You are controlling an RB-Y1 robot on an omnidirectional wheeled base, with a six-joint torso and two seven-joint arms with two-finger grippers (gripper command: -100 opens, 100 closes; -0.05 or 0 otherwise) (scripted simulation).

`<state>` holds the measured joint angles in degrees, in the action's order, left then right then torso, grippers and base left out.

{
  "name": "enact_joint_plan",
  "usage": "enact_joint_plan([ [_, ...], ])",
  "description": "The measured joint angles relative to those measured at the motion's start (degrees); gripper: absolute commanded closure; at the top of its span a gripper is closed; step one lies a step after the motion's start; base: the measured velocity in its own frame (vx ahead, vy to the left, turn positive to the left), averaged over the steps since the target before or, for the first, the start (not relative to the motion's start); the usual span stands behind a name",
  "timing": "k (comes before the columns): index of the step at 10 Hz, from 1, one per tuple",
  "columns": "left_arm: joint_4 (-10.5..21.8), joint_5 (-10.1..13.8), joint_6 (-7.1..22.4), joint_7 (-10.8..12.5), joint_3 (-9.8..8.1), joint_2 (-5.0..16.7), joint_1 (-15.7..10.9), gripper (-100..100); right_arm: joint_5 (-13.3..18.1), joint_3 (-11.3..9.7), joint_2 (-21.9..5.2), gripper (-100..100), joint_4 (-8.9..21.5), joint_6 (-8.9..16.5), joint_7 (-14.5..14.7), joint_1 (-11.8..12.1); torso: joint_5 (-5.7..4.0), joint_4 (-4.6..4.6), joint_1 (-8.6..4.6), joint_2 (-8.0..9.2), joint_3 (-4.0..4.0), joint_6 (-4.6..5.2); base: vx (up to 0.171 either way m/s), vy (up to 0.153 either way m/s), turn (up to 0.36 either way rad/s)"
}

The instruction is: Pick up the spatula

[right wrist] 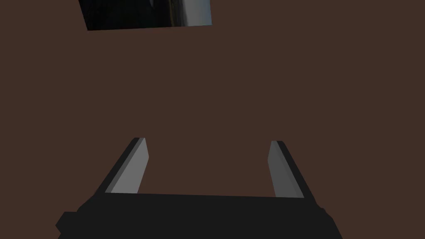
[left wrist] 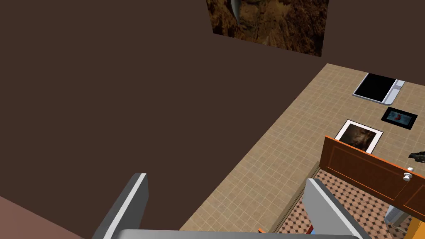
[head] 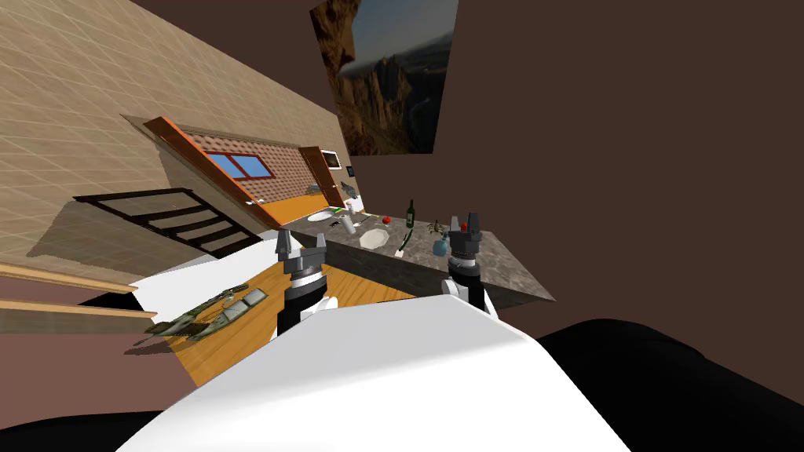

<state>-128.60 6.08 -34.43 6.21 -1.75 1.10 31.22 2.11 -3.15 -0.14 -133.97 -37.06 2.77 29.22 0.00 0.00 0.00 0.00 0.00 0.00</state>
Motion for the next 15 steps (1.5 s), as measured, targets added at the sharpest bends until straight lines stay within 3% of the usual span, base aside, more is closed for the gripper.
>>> enact_joint_plan([
  [4,0.0,0.0,0.0,0.0,0.00,0.0,0.0,0,0.9,-2.4,-5.5,-100,1.8,-0.5,2.0,0.6,-0.03,0.08,-0.16,0.38,0.22,-0.03,-0.092,-0.037,0.263],
  [7,0.0,0.0,0.0,0.0,0.00,0.0,0.0,0,2.4,-4.8,-11.1,-100,6.1,-1.1,4.7,-0.3,-0.04,0.10,-0.20,0.47,0.27,-0.02,-0.115,-0.028,0.280],
  [15,0.0,0.0,0.0,0.0,-0.01,0.0,0.0,0,6.9,-10.2,-22.2,-100,14.1,-2.3,11.1,-0.8,-0.02,0.08,-0.11,0.31,0.19,0.05,-0.096,0.013,0.266],
])
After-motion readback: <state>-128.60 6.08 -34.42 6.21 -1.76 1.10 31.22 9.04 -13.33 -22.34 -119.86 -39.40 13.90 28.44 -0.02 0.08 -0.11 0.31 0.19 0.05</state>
